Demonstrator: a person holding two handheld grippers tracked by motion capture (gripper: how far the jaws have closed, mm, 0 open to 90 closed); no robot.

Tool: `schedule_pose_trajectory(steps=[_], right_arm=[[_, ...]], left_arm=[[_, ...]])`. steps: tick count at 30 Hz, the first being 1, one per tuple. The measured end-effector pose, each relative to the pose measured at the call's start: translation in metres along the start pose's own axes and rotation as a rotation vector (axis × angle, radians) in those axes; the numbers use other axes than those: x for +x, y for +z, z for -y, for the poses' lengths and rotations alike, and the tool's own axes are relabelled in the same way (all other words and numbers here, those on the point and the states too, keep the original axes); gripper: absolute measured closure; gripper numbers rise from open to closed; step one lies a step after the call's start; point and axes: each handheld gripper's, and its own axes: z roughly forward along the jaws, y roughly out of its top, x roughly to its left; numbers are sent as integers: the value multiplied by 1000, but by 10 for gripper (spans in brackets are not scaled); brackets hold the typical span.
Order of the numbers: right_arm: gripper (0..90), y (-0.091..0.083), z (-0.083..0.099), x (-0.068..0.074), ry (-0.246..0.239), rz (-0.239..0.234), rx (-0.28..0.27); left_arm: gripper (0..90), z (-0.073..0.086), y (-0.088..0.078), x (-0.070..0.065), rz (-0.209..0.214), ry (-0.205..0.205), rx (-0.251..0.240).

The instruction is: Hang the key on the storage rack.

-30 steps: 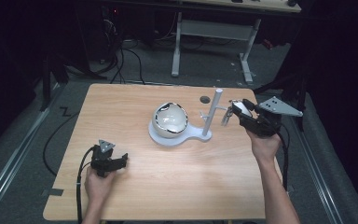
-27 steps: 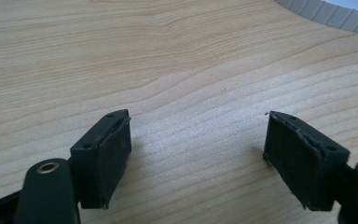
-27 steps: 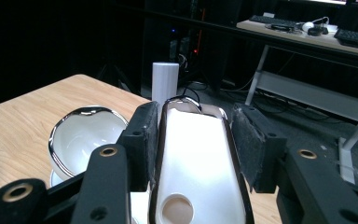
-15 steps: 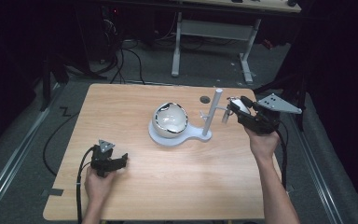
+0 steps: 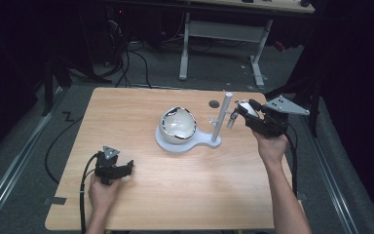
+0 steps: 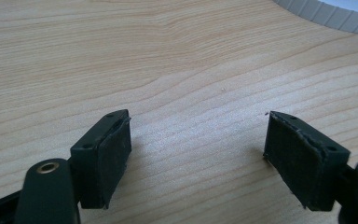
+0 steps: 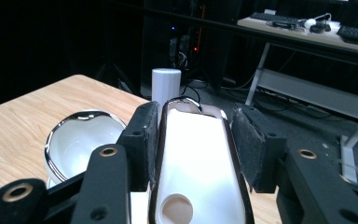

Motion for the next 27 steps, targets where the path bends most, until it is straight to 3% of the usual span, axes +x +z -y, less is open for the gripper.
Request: schedule_pose_trajectory(steps=[12, 18, 27], right_arm=[[527, 6, 11, -4, 1, 16, 38], [526, 9, 21, -11, 31, 21, 62], [526, 11, 27, -7, 20, 23, 75]], left_arm=[[231, 0, 0, 0, -2, 5, 2], [232, 0, 0, 0, -2, 5, 1], [231, 0, 0, 0, -2, 4, 1]])
